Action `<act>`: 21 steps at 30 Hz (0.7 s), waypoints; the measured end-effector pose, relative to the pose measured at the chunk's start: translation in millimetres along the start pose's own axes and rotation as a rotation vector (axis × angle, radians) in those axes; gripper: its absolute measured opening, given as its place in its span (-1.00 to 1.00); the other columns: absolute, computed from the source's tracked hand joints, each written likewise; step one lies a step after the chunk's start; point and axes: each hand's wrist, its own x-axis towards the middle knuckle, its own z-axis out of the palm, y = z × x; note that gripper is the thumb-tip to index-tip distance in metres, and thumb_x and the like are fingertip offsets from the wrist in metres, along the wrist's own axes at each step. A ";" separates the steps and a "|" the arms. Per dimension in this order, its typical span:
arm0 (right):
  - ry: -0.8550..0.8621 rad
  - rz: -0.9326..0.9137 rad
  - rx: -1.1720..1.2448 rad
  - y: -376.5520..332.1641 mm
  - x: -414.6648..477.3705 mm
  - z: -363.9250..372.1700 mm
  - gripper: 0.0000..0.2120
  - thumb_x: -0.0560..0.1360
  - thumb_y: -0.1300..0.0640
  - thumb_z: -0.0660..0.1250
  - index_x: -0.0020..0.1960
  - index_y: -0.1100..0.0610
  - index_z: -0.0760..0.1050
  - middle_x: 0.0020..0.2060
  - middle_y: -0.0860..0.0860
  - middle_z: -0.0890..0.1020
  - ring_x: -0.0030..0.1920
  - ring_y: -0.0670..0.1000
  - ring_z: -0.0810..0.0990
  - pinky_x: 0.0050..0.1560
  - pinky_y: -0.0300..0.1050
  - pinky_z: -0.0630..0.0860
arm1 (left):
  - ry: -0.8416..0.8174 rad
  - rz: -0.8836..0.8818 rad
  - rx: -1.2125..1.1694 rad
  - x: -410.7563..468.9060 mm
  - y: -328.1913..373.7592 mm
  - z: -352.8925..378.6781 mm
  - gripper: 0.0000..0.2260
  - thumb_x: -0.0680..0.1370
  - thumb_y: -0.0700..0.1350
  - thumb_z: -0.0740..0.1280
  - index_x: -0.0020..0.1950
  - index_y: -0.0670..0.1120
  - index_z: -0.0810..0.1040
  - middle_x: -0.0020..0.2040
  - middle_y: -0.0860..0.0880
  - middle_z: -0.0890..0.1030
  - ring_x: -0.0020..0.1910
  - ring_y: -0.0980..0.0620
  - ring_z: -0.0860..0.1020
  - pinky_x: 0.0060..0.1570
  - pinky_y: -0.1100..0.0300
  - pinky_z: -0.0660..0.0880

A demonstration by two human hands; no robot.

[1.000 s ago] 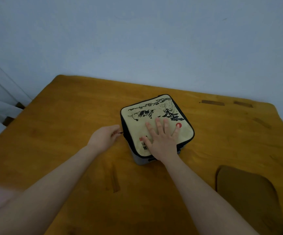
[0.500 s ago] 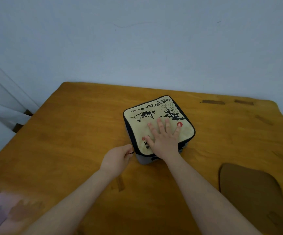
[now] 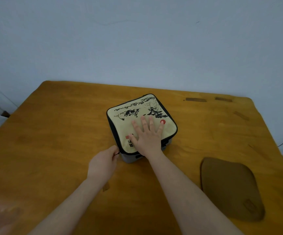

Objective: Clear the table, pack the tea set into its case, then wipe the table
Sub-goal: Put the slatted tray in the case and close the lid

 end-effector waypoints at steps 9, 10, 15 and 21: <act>0.017 -0.009 0.023 1.6 0.9 4.2 -0.39 0.56 -0.35 -0.19 0.56 -0.19 -0.10 0.58 0.04 -0.11 0.55 0.18 -0.27 0.38 0.41 -0.36 | 0.102 -0.028 0.134 26.2 -17.3 -11.0 -0.84 0.63 0.01 0.18 -0.11 0.00 0.38 -0.33 0.04 0.47 -0.36 -0.02 0.48 -0.47 0.18 0.28; 0.018 -0.010 0.021 1.8 0.9 4.1 -0.39 0.56 -0.35 -0.19 0.56 -0.19 -0.10 0.58 0.04 -0.11 0.55 0.18 -0.27 0.38 0.41 -0.36 | 0.107 -0.026 0.142 33.7 -20.4 -12.9 -0.84 0.63 0.02 0.18 -0.11 0.01 0.38 -0.32 0.04 0.49 -0.35 -0.02 0.49 -0.46 0.18 0.30; 0.016 -0.014 0.020 1.8 -0.6 3.1 -0.39 0.56 -0.36 -0.20 0.56 -0.20 -0.14 0.58 0.02 -0.12 0.55 0.17 -0.28 0.37 0.40 -0.41 | 0.120 -0.102 0.116 88.1 -34.9 -26.1 -0.83 0.63 0.01 0.18 -0.10 -0.01 0.42 -0.27 0.00 0.52 -0.30 -0.08 0.50 -0.40 0.17 0.36; 0.055 -0.019 0.034 3.2 -0.2 6.0 -0.39 0.56 -0.36 -0.18 0.56 -0.20 -0.09 0.58 0.02 -0.07 0.55 0.17 -0.23 0.37 0.38 -0.44 | 0.118 -0.145 0.151 147.2 -47.9 -40.7 -0.82 0.64 0.01 0.18 -0.12 -0.01 0.43 -0.25 -0.04 0.55 -0.28 -0.11 0.51 -0.37 0.15 0.41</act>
